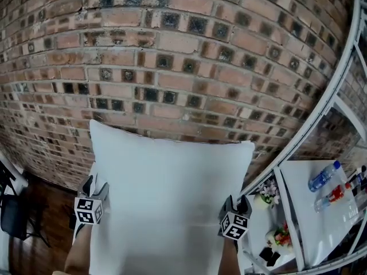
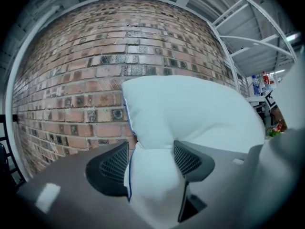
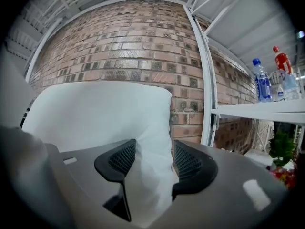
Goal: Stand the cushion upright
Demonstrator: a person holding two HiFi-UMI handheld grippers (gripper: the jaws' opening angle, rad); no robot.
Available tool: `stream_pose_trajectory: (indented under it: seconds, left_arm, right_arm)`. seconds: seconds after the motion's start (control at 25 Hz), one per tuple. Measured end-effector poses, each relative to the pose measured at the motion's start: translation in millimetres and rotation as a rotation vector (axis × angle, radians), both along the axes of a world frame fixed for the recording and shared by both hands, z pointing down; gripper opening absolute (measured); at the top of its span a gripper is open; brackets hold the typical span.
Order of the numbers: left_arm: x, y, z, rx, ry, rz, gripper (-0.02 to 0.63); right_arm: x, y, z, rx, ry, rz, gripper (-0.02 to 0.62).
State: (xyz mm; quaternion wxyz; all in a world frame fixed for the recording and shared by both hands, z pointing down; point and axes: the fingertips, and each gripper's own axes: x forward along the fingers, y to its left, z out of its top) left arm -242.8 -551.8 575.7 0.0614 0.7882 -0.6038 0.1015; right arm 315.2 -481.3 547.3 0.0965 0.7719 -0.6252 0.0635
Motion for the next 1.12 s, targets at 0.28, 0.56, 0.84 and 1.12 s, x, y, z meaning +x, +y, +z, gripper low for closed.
stream_pose_trajectory:
  seconds: [0.28, 0.56, 0.84, 1.12]
  left_arm:
    - [2, 26, -13, 0.003, 0.008, -0.009, 0.281]
    - [29, 56, -24, 0.016, 0.014, 0.022, 0.279]
    - [77, 102, -39, 0.04, 0.05, 0.077, 0.242]
    - [125, 154, -50, 0.049, 0.056, 0.13, 0.199]
  right_arm:
    - [-13, 15, -14, 0.027, -0.024, -0.031, 0.245]
    - [-55, 31, -23, 0.019, -0.045, -0.119, 0.247]
    - [-106, 57, -30, 0.03, -0.047, -0.261, 0.203]
    - [-135, 101, -39, 0.051, -0.1, -0.345, 0.179]
